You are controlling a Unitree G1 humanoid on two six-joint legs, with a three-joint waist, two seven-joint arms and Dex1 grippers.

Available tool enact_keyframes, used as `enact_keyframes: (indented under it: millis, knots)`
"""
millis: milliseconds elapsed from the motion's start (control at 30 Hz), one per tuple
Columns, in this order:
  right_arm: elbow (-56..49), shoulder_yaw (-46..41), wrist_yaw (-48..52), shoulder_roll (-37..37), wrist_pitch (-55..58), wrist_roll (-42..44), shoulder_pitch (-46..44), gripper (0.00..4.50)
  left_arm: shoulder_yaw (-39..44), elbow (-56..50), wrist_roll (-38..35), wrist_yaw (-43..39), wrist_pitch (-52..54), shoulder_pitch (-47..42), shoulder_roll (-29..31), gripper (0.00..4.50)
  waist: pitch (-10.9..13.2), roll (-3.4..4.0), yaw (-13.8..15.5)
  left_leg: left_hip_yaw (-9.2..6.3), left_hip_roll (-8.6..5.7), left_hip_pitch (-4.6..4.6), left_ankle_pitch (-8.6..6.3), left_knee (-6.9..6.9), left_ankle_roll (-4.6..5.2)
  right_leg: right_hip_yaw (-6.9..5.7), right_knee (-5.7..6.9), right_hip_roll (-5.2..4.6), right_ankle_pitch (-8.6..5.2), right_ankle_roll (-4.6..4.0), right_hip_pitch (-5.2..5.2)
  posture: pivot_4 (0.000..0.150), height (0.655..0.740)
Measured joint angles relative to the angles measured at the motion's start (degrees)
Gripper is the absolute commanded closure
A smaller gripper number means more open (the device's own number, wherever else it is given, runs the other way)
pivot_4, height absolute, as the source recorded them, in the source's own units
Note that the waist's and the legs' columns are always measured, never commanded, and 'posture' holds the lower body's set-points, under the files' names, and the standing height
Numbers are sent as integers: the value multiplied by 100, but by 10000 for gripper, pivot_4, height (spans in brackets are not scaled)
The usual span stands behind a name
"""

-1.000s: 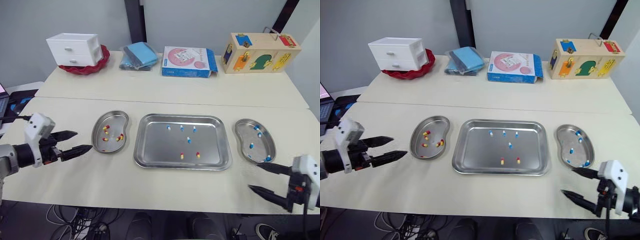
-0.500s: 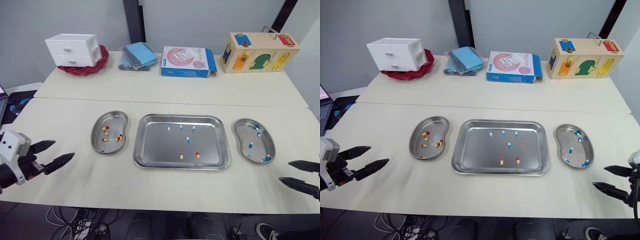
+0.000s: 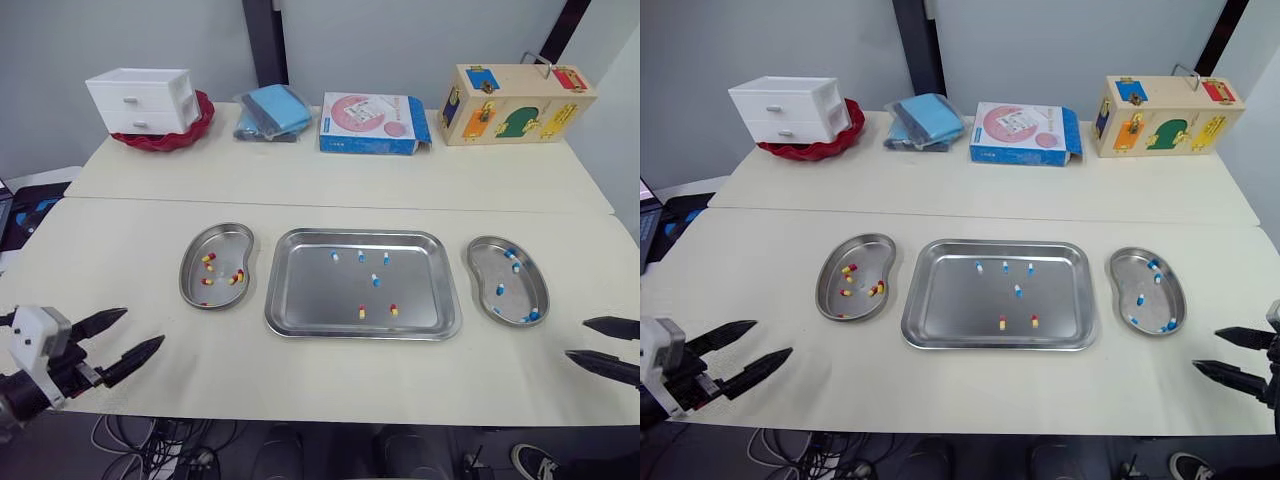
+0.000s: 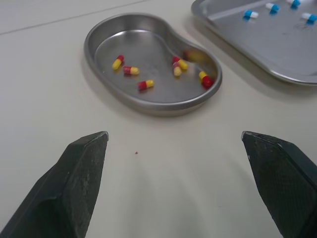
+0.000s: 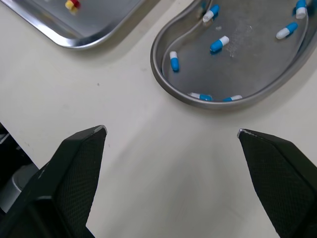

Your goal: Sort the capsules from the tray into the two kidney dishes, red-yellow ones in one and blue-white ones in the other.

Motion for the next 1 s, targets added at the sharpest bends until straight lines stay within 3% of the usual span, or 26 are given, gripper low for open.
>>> enact_keyframes:
  millis: [200,300,433,567,700,800,1000]
  knots:
    - [-1008,20,-402,156,518,450,-453,0,-305,-557,-129,-36,-464,241,-587,243,-1,2,2,1,0,-1,0,1,0,2,-2,0,1,1,0,1500,7400]
    - [-1752,264,-1135,517,982,1044,-1278,0,-740,-958,-114,92,-793,401,-1109,243,-2,3,-22,3,1,-1,0,1,0,6,-10,1,3,5,3,1500,7400]
    - [-2789,1118,-2175,976,1443,1540,-1972,0,-1220,-1177,-115,273,-1320,414,-1750,243,-3,0,3,-8,0,-11,0,1,0,-3,-15,1,3,5,0,1500,7400]
    - [-3045,2048,-3272,1666,1892,1573,-2835,0,-1391,-1207,-99,491,-1697,557,-2136,243,-5,-3,2,-9,-1,-16,0,5,0,-1,-22,0,7,10,-2,1500,7400]
    - [-2998,3498,-4510,2661,2199,943,-3845,0,-1808,-1326,-57,582,-2091,707,-2370,243,-5,-1,-30,-12,0,-18,0,2,0,-3,-15,2,7,8,-10,1500,7400]
    - [-2739,4088,-5006,3044,2346,522,-4185,0,-1877,-1307,-46,622,-2251,791,-2361,243,-7,-3,6,-20,-1,-43,1,3,-1,-12,-14,1,8,7,-34,1500,7400]
    - [-1761,5211,-5410,3744,2189,-517,-4846,0,-1974,-1168,-51,758,-2472,806,-2358,243,-7,-1,-27,-19,0,-48,1,2,0,-13,4,1,7,4,-54,1500,7400]
